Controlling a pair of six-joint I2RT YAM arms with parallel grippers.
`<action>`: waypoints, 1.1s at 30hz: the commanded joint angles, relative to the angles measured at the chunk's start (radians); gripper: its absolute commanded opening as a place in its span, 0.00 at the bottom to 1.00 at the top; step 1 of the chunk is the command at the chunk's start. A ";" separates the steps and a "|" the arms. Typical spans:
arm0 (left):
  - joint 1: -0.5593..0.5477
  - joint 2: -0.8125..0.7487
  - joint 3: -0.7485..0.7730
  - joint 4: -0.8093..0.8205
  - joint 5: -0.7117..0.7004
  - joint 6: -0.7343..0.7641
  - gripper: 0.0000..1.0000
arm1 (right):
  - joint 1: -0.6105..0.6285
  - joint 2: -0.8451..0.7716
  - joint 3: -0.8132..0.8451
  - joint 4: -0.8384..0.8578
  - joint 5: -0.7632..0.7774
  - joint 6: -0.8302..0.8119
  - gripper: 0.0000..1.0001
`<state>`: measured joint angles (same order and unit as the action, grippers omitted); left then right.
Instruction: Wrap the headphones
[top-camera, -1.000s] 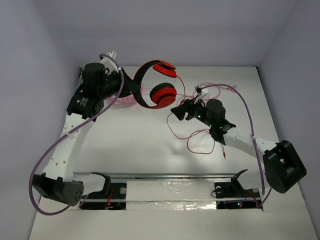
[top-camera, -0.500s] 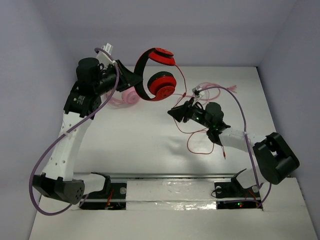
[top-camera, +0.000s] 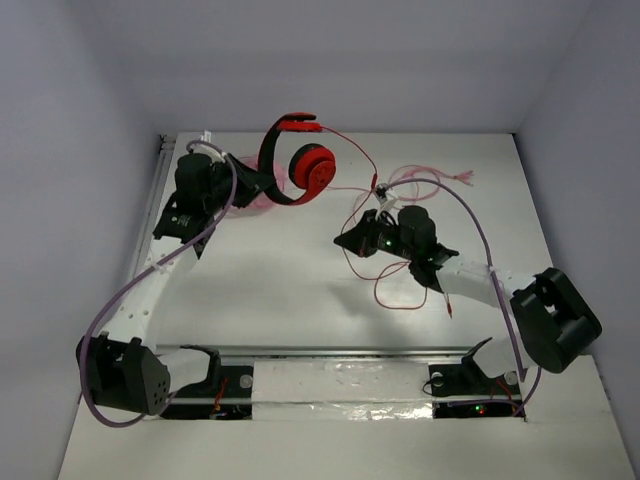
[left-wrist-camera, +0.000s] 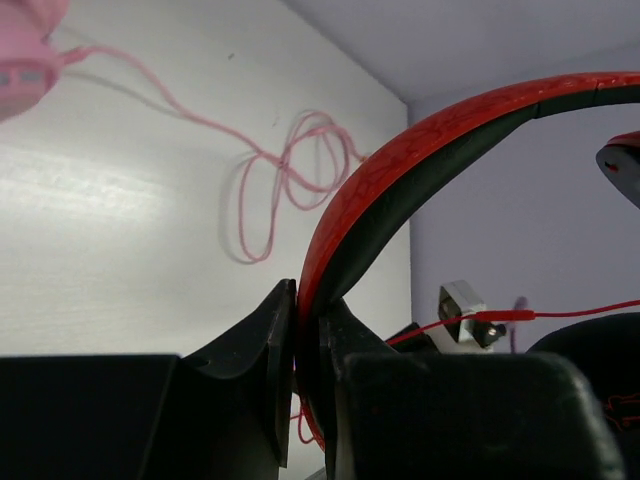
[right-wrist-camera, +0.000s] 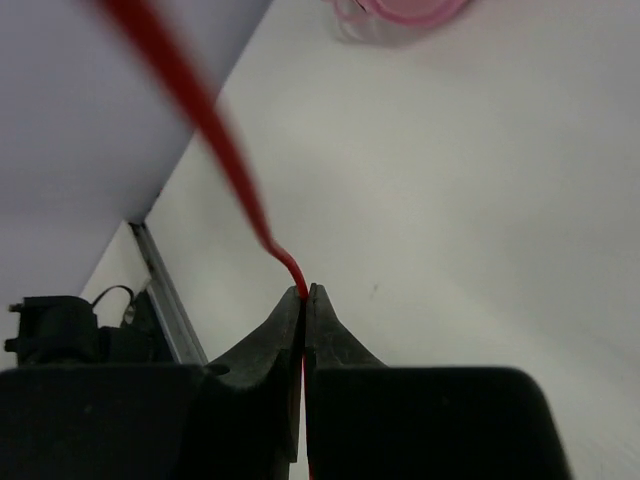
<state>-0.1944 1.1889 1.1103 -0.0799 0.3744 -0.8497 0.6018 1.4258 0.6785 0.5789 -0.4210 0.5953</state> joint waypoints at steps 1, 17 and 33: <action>0.000 -0.064 -0.072 0.235 -0.072 -0.159 0.00 | 0.050 0.001 0.067 -0.209 0.089 -0.032 0.00; -0.111 -0.158 -0.227 0.345 -0.606 -0.252 0.00 | 0.334 0.102 0.185 -0.487 0.318 -0.051 0.00; -0.448 -0.034 -0.181 -0.113 -1.114 0.100 0.00 | 0.530 -0.156 0.467 -1.131 0.493 -0.190 0.00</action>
<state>-0.6151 1.1496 0.9409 -0.1398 -0.6476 -0.8051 1.1267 1.3163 1.0512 -0.3706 0.0292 0.4648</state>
